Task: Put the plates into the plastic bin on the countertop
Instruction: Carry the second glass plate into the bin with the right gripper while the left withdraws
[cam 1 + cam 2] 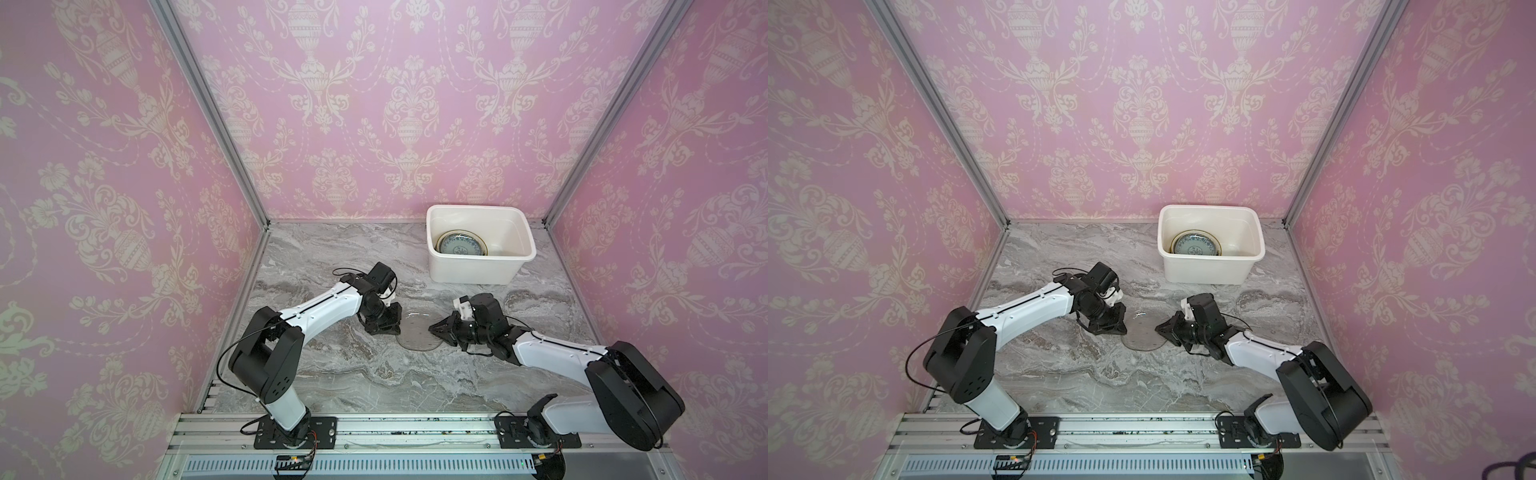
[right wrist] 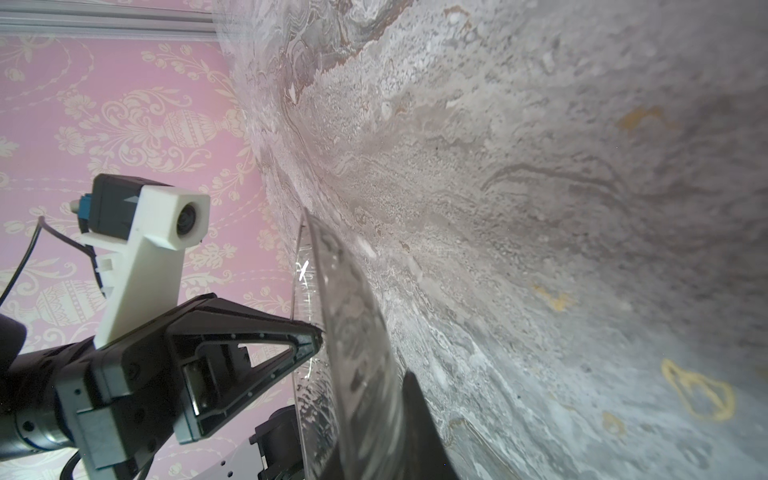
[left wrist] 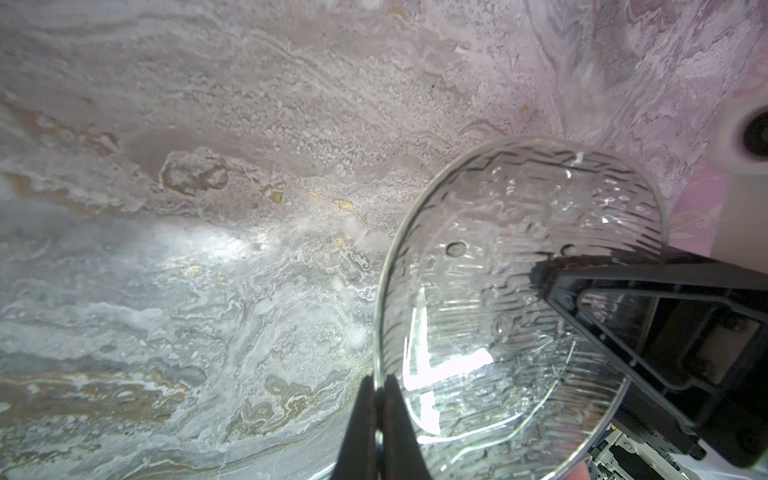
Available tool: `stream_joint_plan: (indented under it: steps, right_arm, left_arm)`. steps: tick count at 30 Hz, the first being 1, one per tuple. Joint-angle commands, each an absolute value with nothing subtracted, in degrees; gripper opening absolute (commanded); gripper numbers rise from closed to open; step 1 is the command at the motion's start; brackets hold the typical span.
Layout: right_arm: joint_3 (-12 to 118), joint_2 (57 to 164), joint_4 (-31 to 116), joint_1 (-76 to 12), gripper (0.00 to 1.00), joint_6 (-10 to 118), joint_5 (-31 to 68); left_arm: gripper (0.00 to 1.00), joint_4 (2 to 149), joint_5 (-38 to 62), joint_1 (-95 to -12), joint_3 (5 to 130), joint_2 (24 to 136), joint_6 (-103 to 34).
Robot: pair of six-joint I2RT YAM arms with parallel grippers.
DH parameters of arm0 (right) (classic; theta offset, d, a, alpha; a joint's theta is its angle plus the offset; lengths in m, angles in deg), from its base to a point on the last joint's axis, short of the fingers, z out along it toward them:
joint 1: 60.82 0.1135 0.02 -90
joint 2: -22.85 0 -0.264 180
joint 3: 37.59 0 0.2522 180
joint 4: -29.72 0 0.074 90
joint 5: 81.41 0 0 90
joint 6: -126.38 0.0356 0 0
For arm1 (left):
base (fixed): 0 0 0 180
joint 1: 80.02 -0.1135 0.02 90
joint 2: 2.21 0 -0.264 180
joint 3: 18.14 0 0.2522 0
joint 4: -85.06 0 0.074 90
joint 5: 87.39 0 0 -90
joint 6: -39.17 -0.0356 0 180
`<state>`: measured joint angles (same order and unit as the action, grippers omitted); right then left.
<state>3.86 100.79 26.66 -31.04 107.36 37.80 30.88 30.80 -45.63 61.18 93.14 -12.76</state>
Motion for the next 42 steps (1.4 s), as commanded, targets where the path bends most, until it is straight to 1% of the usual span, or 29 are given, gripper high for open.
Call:
stream_joint_plan:
  steps: [1,2,6,9,13,15,18,20,25,29,32,36,40,42]
  right_arm:
    - [4.0,99.1,28.8,-30.7,0.01,105.8,36.0]
    - [4.1,98.7,29.2,-30.7,0.01,105.7,35.9]
    - [5.2,95.8,33.9,-30.7,0.00,103.9,34.6]
    - [8.7,92.8,41.7,-30.9,0.00,100.0,33.5]
    - [18.0,89.9,59.1,-31.9,0.00,89.9,30.5]
    - [23.6,89.1,67.4,-33.5,0.00,84.9,29.2]
    - [31.5,88.6,75.9,-37.0,0.00,79.1,27.8]
    - [36.3,89.1,79.0,-40.0,0.00,76.6,28.2]
    - [50.2,94.4,82.9,-47.0,0.00,73.4,30.2]
    - [56.5,99.9,79.7,-51.3,0.00,75.6,32.9]
    - [60.7,104.8,76.2,-53.7,0.00,79.7,34.4]
    - [59.2,108.9,65.4,-54.9,0.00,92.3,33.5]
    - [52.6,109.9,53.6,-54.3,0.00,106.2,27.7]
    - [50.7,110.3,50.3,-53.8,0.00,110.1,24.0]
  left_arm:
    - [0.04,29.7,30.9,-44.7,62.9,91.9,-13.9]
    - [0.09,29.8,30.8,-44.7,63.1,91.6,-13.9]
    - [0.36,31.8,29.4,-44.7,63.9,88.5,-13.8]
    - [0.50,35.4,27.7,-44.7,64.1,84.8,-13.4]
    - [0.58,41.7,23.4,-44.8,63.8,78.6,-13.2]
    - [0.64,47.1,20.4,-44.8,62.0,74.6,-12.9]
    - [0.76,54.1,14.4,-44.8,58.8,68.6,-12.7]
    - [0.83,56.9,10.7,-44.9,57.1,65.6,-13.2]
    - [0.88,60.1,5.4,-45.4,54.4,61.4,-15.6]
    - [0.88,60.3,6.8,-45.9,53.4,61.5,-16.2]
    - [0.89,60.7,7.6,-45.9,52.5,62.1,-16.6]
    - [0.92,63.3,6.4,-46.0,50.8,62.4,-16.5]
    - [0.95,65.8,5.5,-46.1,49.9,63.5,-16.6]
    - [0.96,66.7,5.7,-46.3,49.8,64.3,-16.8]
